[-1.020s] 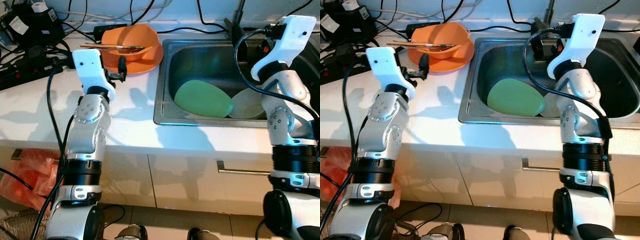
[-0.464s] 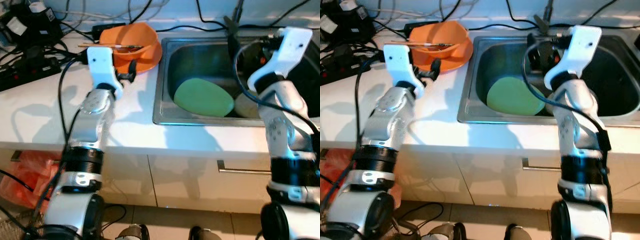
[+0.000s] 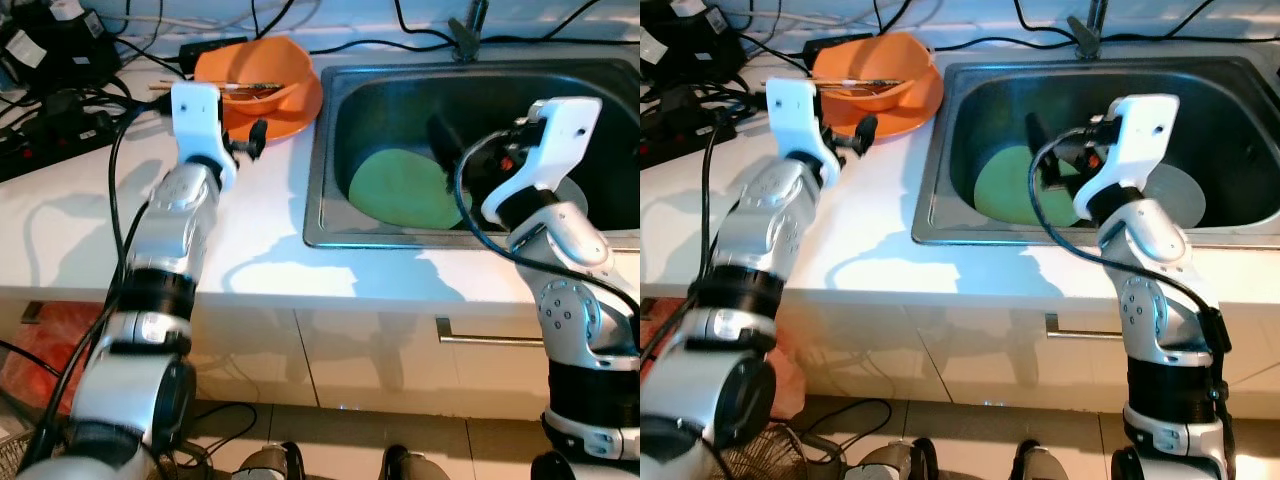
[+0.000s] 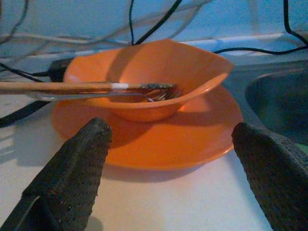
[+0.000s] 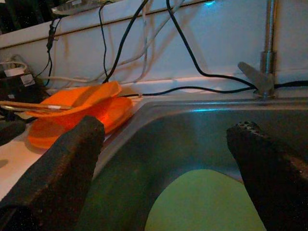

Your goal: Kitchen organization

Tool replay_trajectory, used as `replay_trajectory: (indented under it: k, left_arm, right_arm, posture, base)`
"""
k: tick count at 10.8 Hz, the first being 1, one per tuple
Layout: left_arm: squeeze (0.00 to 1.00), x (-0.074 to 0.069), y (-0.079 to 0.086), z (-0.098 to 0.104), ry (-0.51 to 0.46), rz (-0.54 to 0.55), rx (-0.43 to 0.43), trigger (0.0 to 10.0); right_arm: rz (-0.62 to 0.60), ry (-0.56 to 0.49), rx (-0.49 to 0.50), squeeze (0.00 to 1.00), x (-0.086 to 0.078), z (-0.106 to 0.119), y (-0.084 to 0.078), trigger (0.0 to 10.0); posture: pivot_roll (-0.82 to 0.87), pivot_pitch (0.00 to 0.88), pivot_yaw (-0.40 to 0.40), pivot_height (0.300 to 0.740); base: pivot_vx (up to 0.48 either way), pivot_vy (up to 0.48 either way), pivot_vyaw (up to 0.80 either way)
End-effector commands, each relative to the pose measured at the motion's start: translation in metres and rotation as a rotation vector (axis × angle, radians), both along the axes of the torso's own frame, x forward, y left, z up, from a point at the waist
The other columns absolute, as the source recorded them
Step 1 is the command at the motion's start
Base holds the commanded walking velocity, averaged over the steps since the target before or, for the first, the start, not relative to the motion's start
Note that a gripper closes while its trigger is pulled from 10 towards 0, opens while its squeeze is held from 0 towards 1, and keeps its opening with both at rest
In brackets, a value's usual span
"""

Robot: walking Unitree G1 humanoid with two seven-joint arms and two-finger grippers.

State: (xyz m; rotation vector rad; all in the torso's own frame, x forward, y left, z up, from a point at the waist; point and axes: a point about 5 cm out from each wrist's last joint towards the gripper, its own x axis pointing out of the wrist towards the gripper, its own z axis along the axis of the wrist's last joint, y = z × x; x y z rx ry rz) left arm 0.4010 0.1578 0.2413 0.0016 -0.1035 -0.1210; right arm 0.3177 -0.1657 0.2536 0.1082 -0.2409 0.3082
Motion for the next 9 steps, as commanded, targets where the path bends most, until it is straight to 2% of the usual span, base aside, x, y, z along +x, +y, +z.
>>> replay_trajectory:
  k: [1,3,4,6,8,9]
  left_arm:
    - [0.0,0.002,0.002,0.001,-0.001,0.011,-0.019,10.0]
    - [0.0,0.008,-0.007,-0.003,0.028,0.0,-0.044,10.0]
    - [0.0,0.01,-0.012,-0.003,0.036,-0.015,-0.044,10.0]
    - [0.0,0.014,-0.014,0.0,0.041,-0.02,-0.048,10.0]
    - [0.0,0.019,-0.012,0.008,0.042,0.0,-0.038,10.0]
    - [0.0,0.021,-0.007,0.007,0.074,0.027,-0.036,10.0]
  right_arm:
    - [0.028,0.002,0.0,0.0,-0.005,0.001,0.004,10.0]
    - [0.122,0.043,-0.041,0.0,-0.012,-0.003,0.012,10.0]
    - [0.265,0.064,-0.097,0.0,-0.025,-0.001,0.021,10.0]
    - [0.389,0.089,-0.159,0.0,-0.041,-0.003,0.026,10.0]
    - [0.44,0.13,-0.197,0.0,-0.05,-0.007,0.025,10.0]
    - [0.444,0.14,-0.21,0.0,-0.052,-0.008,0.023,10.0]
  posture:
    - [-0.05,0.215,0.11,0.74]
    - [-0.06,0.216,0.105,0.74]
    - [-0.07,0.219,0.107,0.74]
    - [-0.08,0.225,0.11,0.74]
    - [-0.08,0.229,0.111,0.74]
    - [-0.08,0.231,0.111,0.74]
  base:
    - [0.0,0.0,0.0]
    - [0.0,0.0,0.0]
    - [0.0,0.0,0.0]
    - [0.0,0.0,0.0]
    - [0.0,0.0,0.0]
    - [0.0,0.0,0.0]
